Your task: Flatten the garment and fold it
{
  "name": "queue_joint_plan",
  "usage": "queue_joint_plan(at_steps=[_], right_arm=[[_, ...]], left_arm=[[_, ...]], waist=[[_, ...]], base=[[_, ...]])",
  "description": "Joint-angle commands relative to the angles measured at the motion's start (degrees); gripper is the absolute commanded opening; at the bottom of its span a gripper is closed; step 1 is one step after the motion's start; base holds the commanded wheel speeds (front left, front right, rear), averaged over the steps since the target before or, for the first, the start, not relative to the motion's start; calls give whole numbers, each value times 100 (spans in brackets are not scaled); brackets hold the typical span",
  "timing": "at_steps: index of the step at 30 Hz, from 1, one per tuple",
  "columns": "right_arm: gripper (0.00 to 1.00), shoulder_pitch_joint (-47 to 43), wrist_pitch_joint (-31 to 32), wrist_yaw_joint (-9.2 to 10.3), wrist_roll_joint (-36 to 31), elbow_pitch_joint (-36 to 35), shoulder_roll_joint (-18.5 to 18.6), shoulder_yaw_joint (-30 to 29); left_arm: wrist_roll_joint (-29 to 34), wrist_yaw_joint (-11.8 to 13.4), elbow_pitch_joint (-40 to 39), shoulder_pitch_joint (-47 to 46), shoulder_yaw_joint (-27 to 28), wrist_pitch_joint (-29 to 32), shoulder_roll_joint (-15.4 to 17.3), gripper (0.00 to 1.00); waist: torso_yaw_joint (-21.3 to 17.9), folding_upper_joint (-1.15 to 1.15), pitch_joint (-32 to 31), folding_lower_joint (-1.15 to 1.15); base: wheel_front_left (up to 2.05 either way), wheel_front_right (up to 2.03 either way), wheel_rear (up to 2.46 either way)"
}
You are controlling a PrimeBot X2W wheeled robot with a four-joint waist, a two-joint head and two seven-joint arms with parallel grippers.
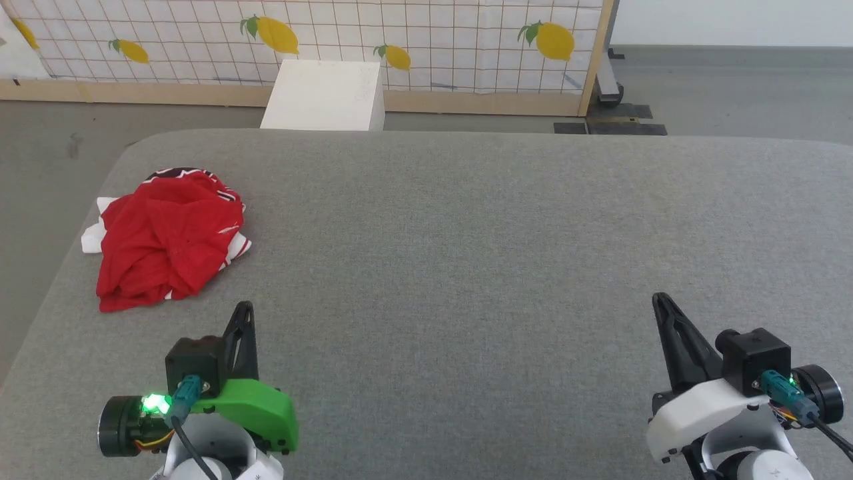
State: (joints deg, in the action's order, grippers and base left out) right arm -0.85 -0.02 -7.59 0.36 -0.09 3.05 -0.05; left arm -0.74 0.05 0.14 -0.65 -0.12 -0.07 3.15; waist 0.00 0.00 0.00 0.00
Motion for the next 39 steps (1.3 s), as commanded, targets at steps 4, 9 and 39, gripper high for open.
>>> queue_joint_plan(at_steps=[4,9,39], right_arm=[[0,85,2,10,-36,9,-17,5],[0,85,2,10,-36,9,-17,5],[100,-12,-169,1,252,143,0,-66]], left_arm=[[74,-5,-14,65,12,7,-27,0],[74,-5,-14,65,12,7,-27,0],[-144,28,143,-8,-113,-169,-2,100]], waist=[[0,0,0,0],[0,0,0,0],[-9,0,-3,0]], base=[[0,0,0],[0,0,0],[0,0,0]])
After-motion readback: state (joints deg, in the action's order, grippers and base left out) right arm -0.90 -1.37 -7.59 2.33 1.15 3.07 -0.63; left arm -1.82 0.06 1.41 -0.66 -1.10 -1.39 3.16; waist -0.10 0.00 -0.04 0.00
